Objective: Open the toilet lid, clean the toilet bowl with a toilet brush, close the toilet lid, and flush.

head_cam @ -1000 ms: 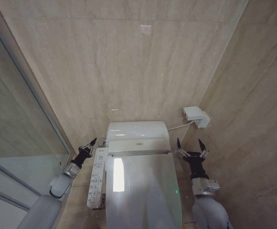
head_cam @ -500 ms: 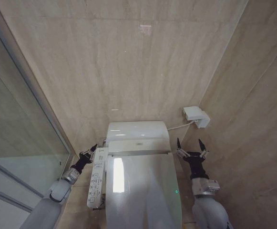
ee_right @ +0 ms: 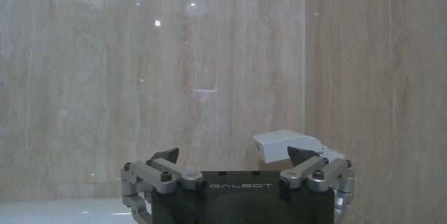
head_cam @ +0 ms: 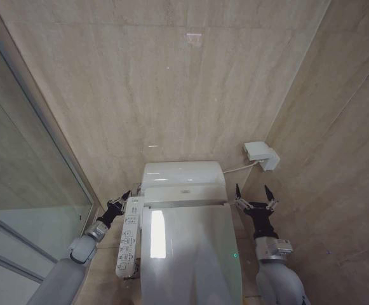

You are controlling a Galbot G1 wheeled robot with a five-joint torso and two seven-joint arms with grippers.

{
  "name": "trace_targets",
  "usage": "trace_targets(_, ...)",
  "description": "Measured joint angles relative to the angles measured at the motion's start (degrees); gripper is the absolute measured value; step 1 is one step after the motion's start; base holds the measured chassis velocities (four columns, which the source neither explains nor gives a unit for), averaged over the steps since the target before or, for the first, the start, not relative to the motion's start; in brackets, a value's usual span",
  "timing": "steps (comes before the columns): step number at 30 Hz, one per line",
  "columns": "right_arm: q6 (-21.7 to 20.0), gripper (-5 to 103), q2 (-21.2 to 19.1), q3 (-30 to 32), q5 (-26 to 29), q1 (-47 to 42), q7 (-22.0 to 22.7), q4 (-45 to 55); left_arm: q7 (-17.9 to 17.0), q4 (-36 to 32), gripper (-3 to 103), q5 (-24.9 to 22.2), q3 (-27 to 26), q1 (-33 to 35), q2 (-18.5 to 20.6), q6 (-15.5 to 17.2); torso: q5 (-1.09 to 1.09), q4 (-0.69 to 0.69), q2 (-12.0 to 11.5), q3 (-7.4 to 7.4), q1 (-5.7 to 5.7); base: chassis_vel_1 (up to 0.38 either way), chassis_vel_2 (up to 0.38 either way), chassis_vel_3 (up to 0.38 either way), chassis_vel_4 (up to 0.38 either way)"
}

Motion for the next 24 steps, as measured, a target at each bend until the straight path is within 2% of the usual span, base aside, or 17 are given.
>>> trace_targets(16, 0.0, 100, 0.0, 0.0, 0.0, 0.0, 0.0, 0.0, -0.31, -0.09, 0, 1.15, 1.26, -1.66, 0.31, 0.43, 0.0, 0.0, 0.0, 0.0, 0.0, 0.0, 0.0, 0.0, 0.0)
trace_targets(23, 0.0, 100, -0.01, 0.0, 0.0, 0.0, 0.0, 0.0, -0.11, 1.66, 0, 1.02, 1.81, -2.28, -0.26, -0.28, 0.01, 0.05, 0.0, 0.0, 0.0, 0.0, 0.0, 0.0, 0.0)
trace_targets(24, 0.0, 100, 0.0, 0.0, 0.0, 0.0, 0.0, 0.0, -0.02, 1.91, 0, 0.99, 1.87, -2.36, -0.33, -0.42, 0.03, 0.01, 0.01, -0.01, 0.0, 0.0, 0.0, 0.0, 0.0)
